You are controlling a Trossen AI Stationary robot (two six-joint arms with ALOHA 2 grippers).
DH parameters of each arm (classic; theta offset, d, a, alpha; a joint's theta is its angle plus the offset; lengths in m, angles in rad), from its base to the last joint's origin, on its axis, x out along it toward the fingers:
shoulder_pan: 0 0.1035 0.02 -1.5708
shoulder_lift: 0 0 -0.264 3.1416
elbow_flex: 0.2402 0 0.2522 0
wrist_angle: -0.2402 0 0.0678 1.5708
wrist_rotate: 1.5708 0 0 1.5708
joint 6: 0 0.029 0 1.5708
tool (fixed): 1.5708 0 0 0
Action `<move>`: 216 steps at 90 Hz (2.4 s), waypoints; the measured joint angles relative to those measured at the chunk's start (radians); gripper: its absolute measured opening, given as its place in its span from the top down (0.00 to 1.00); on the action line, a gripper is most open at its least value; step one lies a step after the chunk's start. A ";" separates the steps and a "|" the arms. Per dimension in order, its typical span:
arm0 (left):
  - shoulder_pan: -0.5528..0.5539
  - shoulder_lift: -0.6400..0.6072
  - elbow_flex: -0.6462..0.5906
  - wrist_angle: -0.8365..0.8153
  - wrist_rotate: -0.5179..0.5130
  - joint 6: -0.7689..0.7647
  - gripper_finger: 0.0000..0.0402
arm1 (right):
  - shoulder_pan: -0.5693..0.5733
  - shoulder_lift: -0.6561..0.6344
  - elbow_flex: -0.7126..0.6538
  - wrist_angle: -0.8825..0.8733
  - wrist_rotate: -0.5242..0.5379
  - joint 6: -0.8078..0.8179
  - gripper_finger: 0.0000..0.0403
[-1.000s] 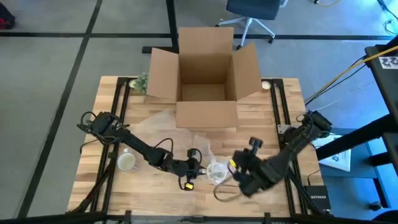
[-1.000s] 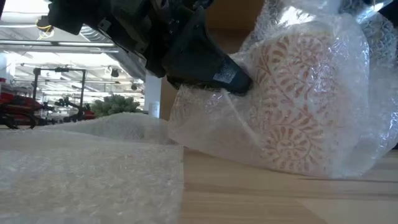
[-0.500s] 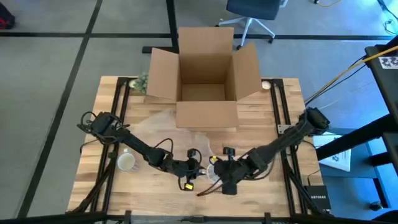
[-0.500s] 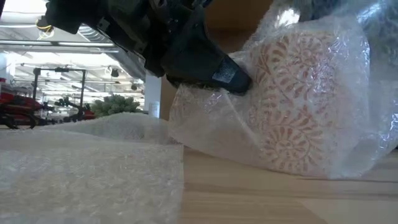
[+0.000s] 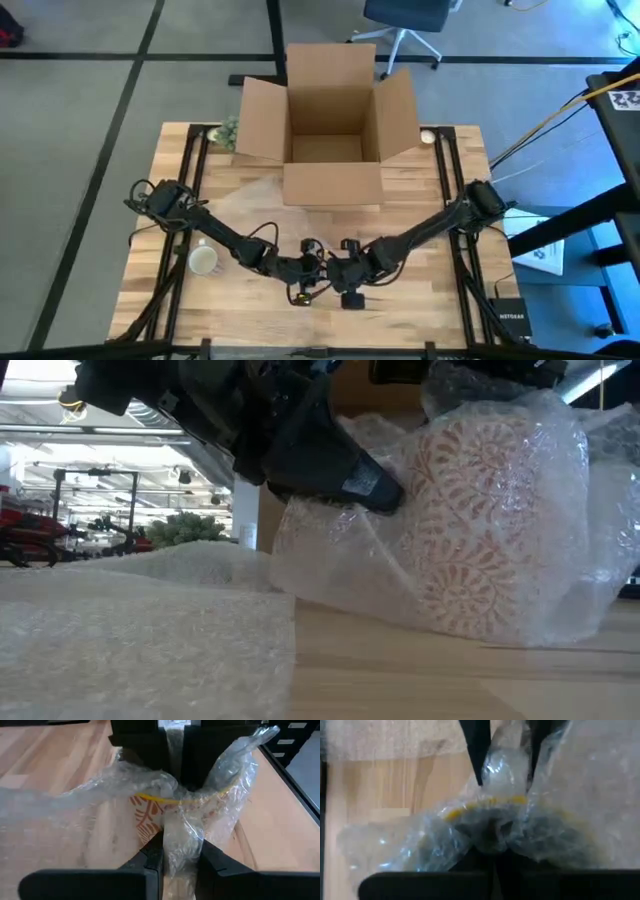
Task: Wrap mug
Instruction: Wrap the orange mug with the bubble wrap
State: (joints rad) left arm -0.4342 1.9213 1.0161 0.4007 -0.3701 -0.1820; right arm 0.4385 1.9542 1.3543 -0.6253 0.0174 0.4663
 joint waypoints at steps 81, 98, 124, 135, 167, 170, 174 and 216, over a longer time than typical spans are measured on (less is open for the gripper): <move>0.001 -0.001 0.000 0.000 0.000 0.007 0.90 | 0.272 -0.229 0.009 -0.496 0.226 0.441 1.00; 0.001 -0.001 0.000 -0.001 0.000 0.008 0.90 | 0.259 -0.223 -0.054 -0.355 0.346 0.403 1.00; 0.002 -0.001 0.001 -0.003 0.000 0.008 0.90 | 0.220 -0.224 -0.011 -0.161 0.374 0.210 1.00; 0.002 -0.001 0.001 -0.003 0.000 0.010 0.90 | 0.188 -0.191 -0.010 -0.114 0.350 0.165 1.00; 0.002 -0.001 0.002 -0.011 0.001 0.007 0.90 | 0.225 -0.188 0.126 -0.190 0.248 0.155 1.00; 0.003 -0.001 0.002 -0.013 0.000 0.007 0.90 | 0.234 -0.196 0.150 -0.232 0.275 0.159 1.00; 0.004 -0.001 0.002 -0.016 0.000 0.007 0.90 | 0.243 -0.203 0.176 -0.293 0.324 0.168 1.00; 0.005 -0.001 0.002 -0.017 0.000 0.005 0.90 | 0.096 -0.118 -0.033 -0.030 0.186 0.096 1.00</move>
State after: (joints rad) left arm -0.4294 1.9202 1.0176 0.3834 -0.3701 -0.1772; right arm 0.5348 1.8367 1.3217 -0.6553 0.2030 0.5626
